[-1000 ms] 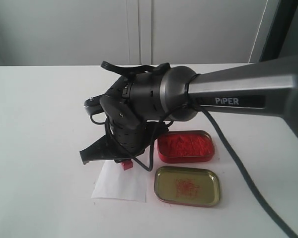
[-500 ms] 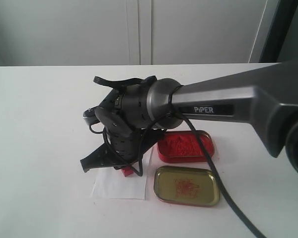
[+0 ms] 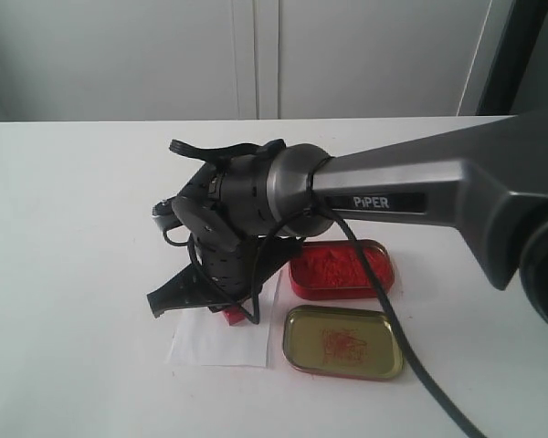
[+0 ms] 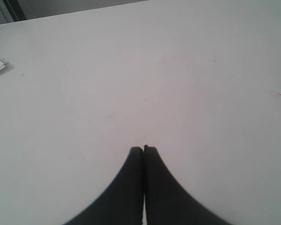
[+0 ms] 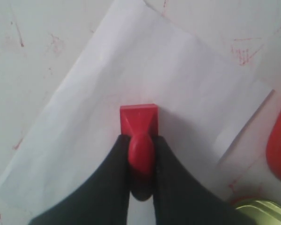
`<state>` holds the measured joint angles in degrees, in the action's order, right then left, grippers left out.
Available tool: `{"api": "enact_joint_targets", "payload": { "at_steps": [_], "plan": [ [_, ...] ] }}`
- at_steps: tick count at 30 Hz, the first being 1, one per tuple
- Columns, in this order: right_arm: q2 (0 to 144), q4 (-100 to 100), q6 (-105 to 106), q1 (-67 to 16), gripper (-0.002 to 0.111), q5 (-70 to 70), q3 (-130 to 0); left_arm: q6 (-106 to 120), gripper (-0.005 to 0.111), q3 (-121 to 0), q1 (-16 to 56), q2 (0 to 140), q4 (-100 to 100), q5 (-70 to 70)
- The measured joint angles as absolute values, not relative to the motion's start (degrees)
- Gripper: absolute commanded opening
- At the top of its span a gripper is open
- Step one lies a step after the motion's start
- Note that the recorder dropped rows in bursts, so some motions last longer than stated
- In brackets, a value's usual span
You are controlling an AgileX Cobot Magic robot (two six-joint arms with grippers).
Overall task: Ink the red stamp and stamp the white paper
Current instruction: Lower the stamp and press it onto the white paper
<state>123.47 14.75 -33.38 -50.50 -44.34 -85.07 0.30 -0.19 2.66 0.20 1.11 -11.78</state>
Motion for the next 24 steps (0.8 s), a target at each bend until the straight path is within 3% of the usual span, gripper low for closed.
{"api": "enact_joint_targets", "payload": {
  "at_steps": [24],
  "plan": [
    [123.7,12.8,-31.9,-50.4,0.0,-44.2,-85.5,0.3,0.0,-0.2,2.7,0.2,1.1,-11.8]
  ]
}}
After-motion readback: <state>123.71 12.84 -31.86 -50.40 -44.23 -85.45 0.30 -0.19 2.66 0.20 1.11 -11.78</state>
